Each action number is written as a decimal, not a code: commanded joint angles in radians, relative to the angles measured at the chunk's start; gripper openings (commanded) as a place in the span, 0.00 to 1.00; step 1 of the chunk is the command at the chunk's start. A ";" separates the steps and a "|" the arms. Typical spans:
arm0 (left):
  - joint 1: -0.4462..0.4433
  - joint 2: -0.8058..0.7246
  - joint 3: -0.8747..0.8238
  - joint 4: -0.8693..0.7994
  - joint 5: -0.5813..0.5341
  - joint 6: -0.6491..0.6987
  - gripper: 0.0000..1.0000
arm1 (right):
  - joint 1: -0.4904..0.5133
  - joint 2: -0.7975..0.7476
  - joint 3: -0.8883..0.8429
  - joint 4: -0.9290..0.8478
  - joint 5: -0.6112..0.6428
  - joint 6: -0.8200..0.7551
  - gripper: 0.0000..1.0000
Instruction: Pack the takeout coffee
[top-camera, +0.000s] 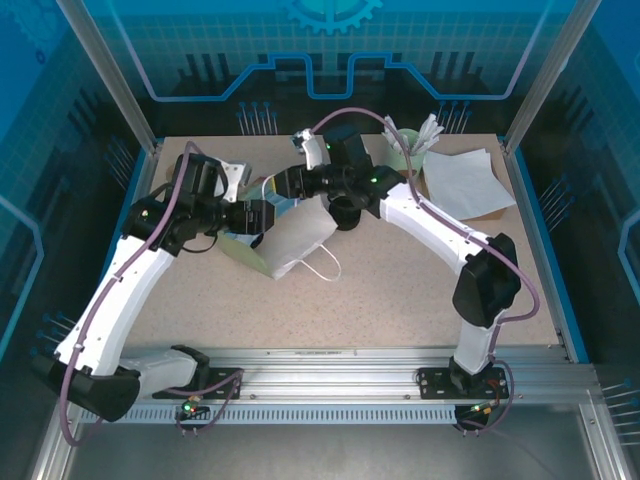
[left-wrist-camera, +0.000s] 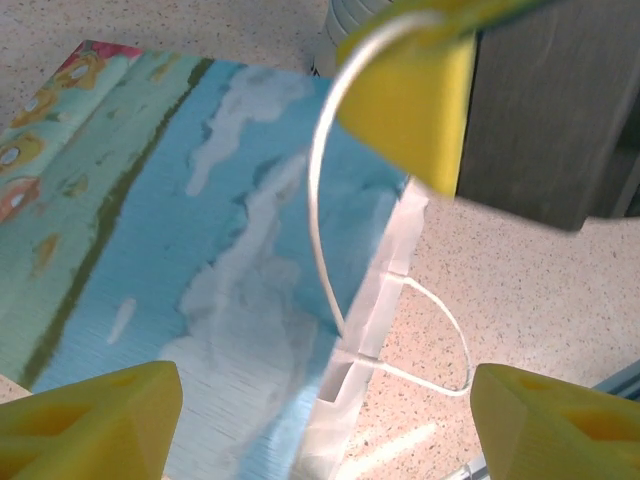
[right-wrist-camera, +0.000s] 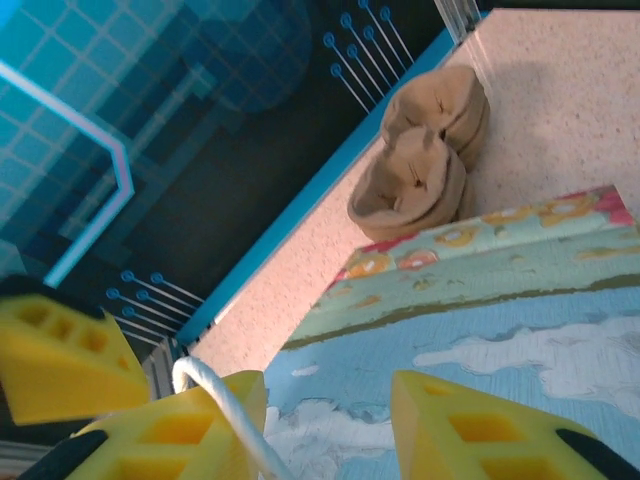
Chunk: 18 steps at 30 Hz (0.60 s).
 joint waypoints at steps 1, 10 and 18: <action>0.014 -0.025 -0.024 0.026 -0.054 0.020 0.77 | 0.012 0.032 0.065 -0.005 0.002 0.024 0.37; 0.014 0.055 -0.049 0.056 -0.161 0.181 0.73 | 0.015 0.106 0.203 -0.058 -0.002 0.036 0.33; 0.013 0.158 -0.002 0.105 -0.170 0.184 0.43 | 0.015 0.156 0.295 -0.111 -0.002 0.032 0.32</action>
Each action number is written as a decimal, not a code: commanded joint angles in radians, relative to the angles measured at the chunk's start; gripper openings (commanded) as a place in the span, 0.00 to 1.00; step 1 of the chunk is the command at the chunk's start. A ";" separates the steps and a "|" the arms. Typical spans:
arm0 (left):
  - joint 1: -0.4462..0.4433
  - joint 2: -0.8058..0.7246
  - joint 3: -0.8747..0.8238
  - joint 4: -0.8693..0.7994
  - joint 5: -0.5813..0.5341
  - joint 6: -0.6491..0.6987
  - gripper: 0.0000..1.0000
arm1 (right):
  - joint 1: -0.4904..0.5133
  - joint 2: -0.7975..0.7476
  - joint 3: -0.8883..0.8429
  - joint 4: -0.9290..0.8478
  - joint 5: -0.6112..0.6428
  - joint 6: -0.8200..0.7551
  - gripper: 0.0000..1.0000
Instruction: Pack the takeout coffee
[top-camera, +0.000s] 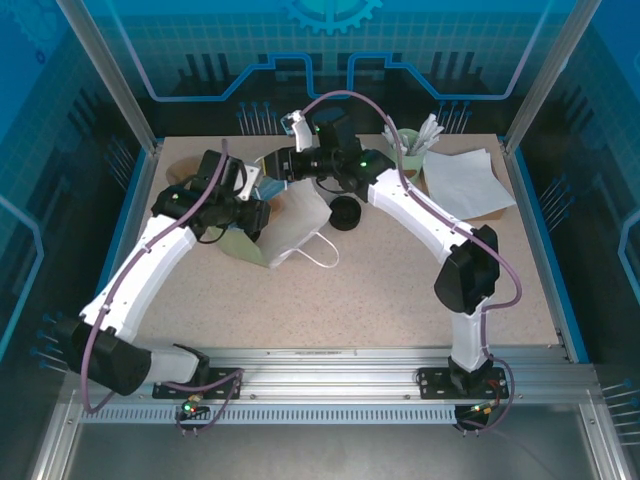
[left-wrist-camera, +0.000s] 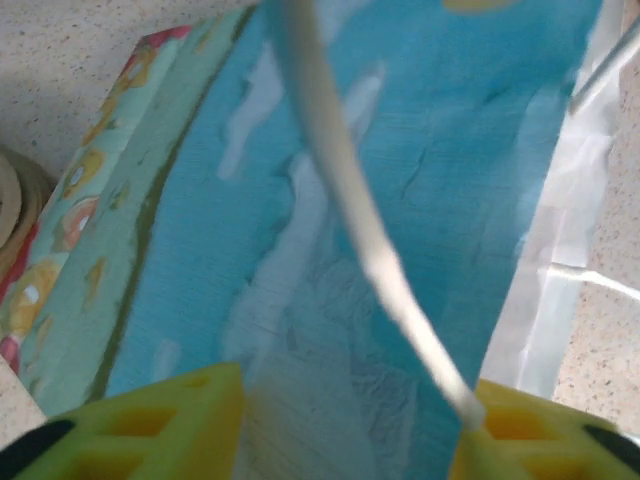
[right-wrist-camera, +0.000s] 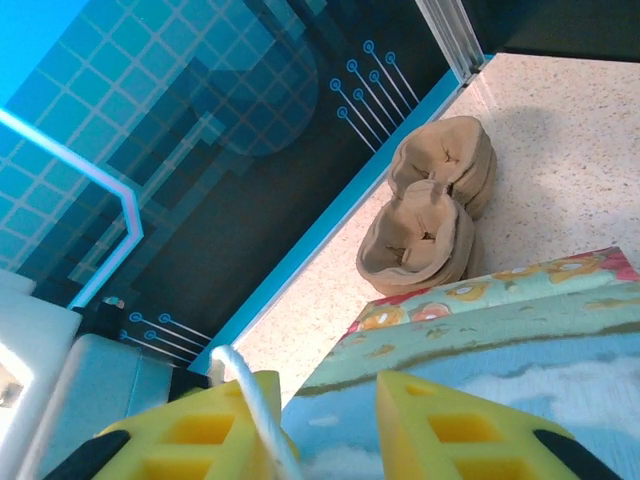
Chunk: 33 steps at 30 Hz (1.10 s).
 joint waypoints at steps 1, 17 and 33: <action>0.008 0.009 0.036 0.035 -0.012 0.017 0.40 | 0.015 0.019 0.054 -0.037 -0.014 0.005 0.31; 0.009 -0.004 0.096 -0.029 0.064 -0.063 0.15 | 0.002 -0.089 0.057 -0.227 0.093 -0.143 0.56; 0.037 0.073 0.163 -0.045 0.183 -0.163 0.10 | -0.033 -0.328 -0.062 -0.382 0.252 -0.345 0.84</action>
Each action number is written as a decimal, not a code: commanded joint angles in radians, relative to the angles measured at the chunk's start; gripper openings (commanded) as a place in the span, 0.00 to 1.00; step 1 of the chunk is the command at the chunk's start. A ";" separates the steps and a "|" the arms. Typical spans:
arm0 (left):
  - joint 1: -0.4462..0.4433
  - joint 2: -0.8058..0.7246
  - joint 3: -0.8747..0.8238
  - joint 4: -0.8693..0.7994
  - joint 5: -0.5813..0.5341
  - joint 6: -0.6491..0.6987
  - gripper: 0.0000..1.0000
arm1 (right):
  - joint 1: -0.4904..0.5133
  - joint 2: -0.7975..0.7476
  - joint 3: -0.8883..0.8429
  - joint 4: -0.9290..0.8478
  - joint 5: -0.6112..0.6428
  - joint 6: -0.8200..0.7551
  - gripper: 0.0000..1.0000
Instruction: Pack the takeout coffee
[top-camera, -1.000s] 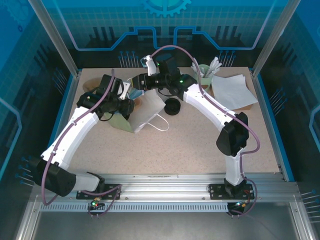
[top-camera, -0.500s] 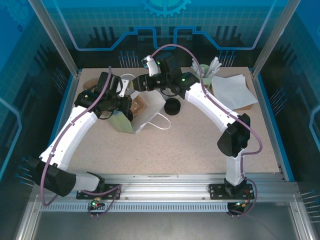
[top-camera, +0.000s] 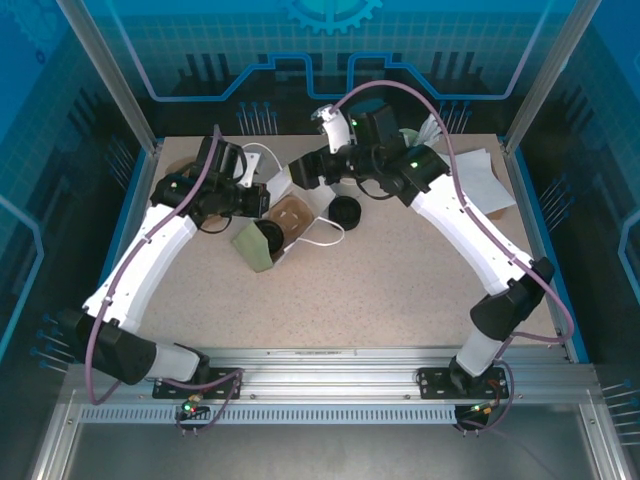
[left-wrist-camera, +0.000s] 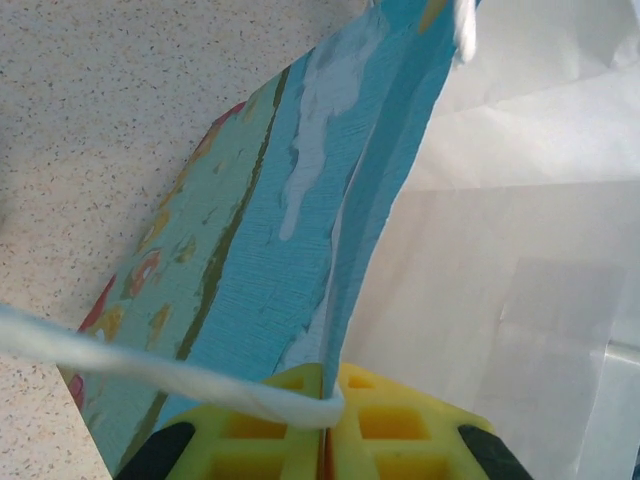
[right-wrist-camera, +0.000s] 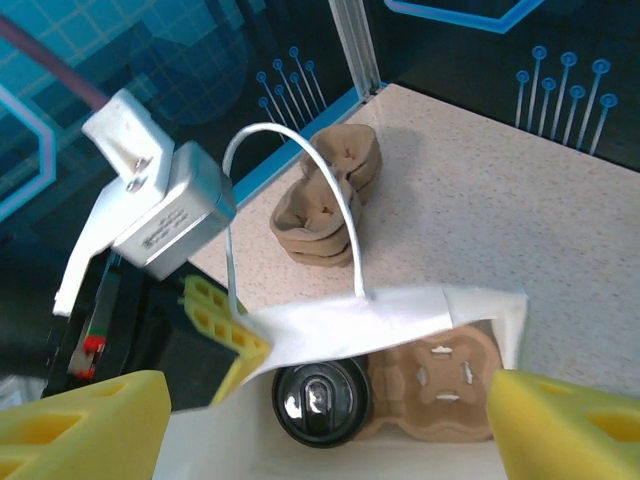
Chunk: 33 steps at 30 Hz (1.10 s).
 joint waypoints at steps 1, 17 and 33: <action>0.028 0.024 0.054 -0.027 0.051 -0.050 0.10 | -0.019 -0.058 -0.037 -0.048 0.057 -0.056 0.85; 0.107 0.100 0.097 -0.025 0.066 -0.057 0.19 | -0.065 -0.163 -0.190 -0.033 0.075 -0.059 0.85; 0.106 -0.010 0.156 -0.009 0.113 -0.028 0.66 | -0.143 -0.307 -0.206 -0.029 0.106 -0.109 0.86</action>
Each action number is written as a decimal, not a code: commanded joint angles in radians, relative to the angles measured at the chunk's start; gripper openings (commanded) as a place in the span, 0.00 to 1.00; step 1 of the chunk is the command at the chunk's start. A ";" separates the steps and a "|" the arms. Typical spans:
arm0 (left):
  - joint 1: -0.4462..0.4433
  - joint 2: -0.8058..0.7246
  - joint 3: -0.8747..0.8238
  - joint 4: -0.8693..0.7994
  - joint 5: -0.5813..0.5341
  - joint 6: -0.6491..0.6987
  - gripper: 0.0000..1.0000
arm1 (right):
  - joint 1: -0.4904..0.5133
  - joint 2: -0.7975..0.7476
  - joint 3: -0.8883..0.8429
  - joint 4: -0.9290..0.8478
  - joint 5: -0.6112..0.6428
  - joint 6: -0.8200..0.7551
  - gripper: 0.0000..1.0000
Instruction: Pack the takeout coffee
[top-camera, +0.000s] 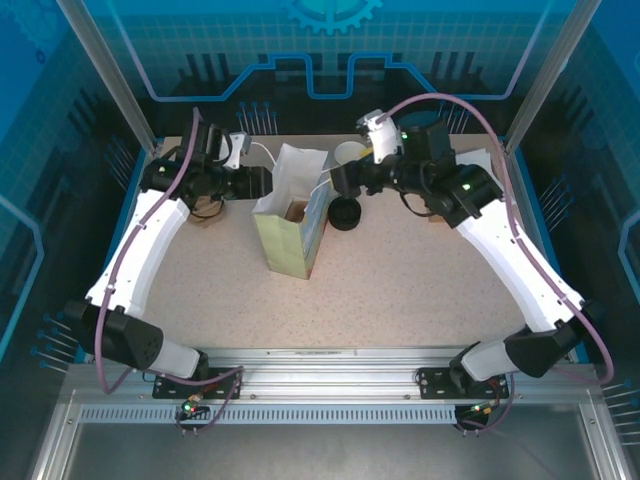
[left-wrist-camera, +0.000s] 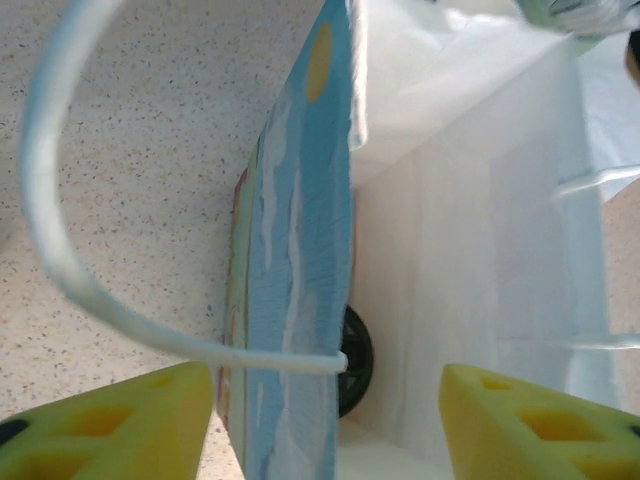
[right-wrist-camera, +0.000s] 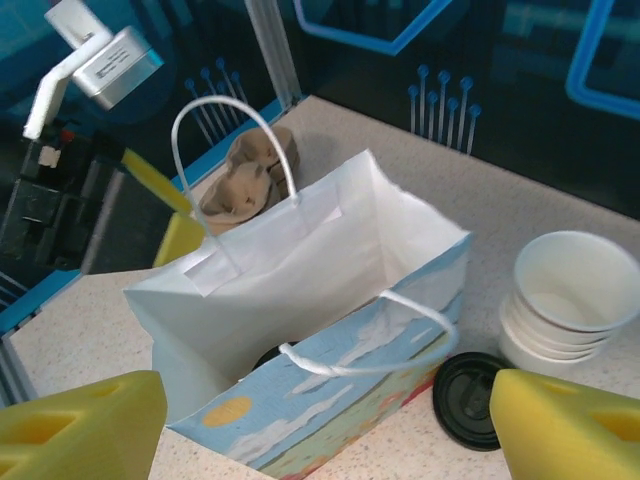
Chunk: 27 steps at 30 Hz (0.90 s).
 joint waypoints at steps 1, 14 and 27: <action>0.009 -0.080 0.042 0.013 0.029 0.017 0.68 | -0.078 -0.047 -0.009 0.000 0.028 -0.024 0.86; -0.169 -0.110 0.047 0.275 0.148 -0.074 0.69 | -0.382 0.212 0.075 0.111 0.187 0.031 0.78; -0.188 -0.048 0.064 0.309 0.148 -0.062 0.69 | -0.395 0.636 0.440 0.007 0.227 -0.073 0.56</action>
